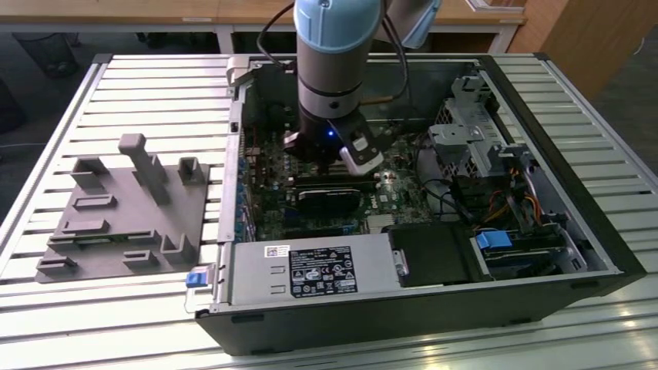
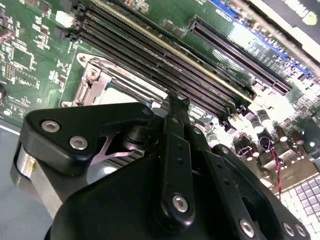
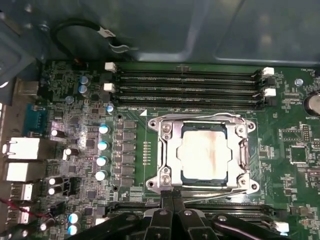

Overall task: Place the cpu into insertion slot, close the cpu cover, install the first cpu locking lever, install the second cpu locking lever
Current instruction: 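Install the second cpu locking lever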

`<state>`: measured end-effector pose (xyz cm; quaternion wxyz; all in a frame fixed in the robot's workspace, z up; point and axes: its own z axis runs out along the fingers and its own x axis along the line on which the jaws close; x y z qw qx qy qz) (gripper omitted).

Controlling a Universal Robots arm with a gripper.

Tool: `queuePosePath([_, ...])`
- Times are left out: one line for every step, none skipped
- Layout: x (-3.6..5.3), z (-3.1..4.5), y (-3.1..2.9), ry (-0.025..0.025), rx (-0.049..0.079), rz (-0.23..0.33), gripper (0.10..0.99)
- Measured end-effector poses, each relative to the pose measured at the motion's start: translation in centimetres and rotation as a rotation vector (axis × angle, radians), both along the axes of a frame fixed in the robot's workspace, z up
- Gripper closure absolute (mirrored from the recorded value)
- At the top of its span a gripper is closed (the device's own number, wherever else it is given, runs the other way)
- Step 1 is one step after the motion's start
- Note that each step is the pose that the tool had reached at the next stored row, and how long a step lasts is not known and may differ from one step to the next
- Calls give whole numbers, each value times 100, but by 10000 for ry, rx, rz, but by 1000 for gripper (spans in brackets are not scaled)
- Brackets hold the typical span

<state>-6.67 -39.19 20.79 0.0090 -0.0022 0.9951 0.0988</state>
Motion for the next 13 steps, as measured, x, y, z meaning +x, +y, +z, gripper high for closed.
queuePosePath([-11, -1, -15, 0, 62, -1, 980])
queuePosePath([-18, -2, -27, 0, 113, 0, 980])
queuePosePath([-21, -4, -37, 0, 144, 1, 980])
queuePosePath([-23, -6, -47, 0, 170, 1, 980])
queuePosePath([-24, -8, -55, 0, 204, 1, 980])
queuePosePath([-27, -10, -60, -1, 249, 0, 980])
queuePosePath([-35, -12, -65, -1, 306, 0, 980])
queuePosePath([-41, -15, -68, 0, 348, -1, 980])
queuePosePath([-44, -22, -70, 1, 381, 1, 980])
queuePosePath([-46, -30, -72, 0, 412, 1, 980])
queuePosePath([-49, -39, -76, 0, 451, 0, 980])
queuePosePath([-52, -48, -80, 0, 494, 1, 980])
queuePosePath([-55, -56, -84, 0, 534, 0, 980])
